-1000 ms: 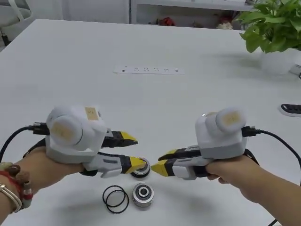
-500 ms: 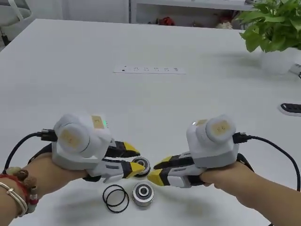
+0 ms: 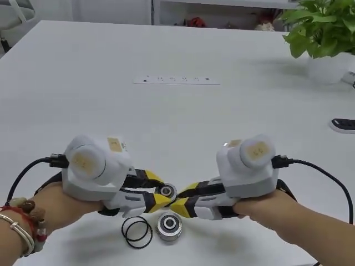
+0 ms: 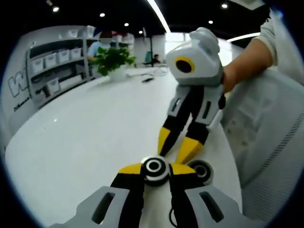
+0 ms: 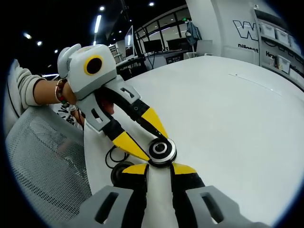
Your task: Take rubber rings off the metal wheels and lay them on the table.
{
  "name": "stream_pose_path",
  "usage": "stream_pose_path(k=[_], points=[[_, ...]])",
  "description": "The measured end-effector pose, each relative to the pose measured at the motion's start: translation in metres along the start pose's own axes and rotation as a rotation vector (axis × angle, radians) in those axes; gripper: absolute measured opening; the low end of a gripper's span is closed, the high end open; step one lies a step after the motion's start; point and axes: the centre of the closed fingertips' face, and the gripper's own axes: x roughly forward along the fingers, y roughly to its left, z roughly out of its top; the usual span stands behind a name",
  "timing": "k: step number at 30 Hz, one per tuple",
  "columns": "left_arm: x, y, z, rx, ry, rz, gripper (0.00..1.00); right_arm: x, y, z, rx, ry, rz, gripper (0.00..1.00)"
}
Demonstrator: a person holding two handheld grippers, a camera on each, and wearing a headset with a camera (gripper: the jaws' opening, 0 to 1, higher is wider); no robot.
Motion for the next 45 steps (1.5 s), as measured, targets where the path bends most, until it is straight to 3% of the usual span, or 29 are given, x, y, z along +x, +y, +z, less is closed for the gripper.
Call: stream_pose_path(k=[13,16,25,31,45], points=[[0.000,0.003,-0.001,-0.066,-0.015,0.001,0.14,0.000,-0.002,0.001,-0.003,-0.006,-0.007,0.14],[0.000,0.002,-0.001,-0.027,-0.006,0.002,0.14,0.000,-0.004,0.001,-0.026,-0.006,-0.013,0.13],[0.001,0.002,0.000,-0.018,-0.003,0.004,0.14,-0.002,-0.005,-0.001,-0.131,0.012,-0.027,0.04],[0.001,0.002,-0.001,-0.011,0.000,0.007,0.14,-0.002,-0.009,-0.001,-0.140,0.018,-0.051,0.00],[0.000,0.002,-0.001,-0.001,-0.019,0.014,0.14,-0.004,-0.015,0.000,0.014,0.006,-0.049,0.00]])
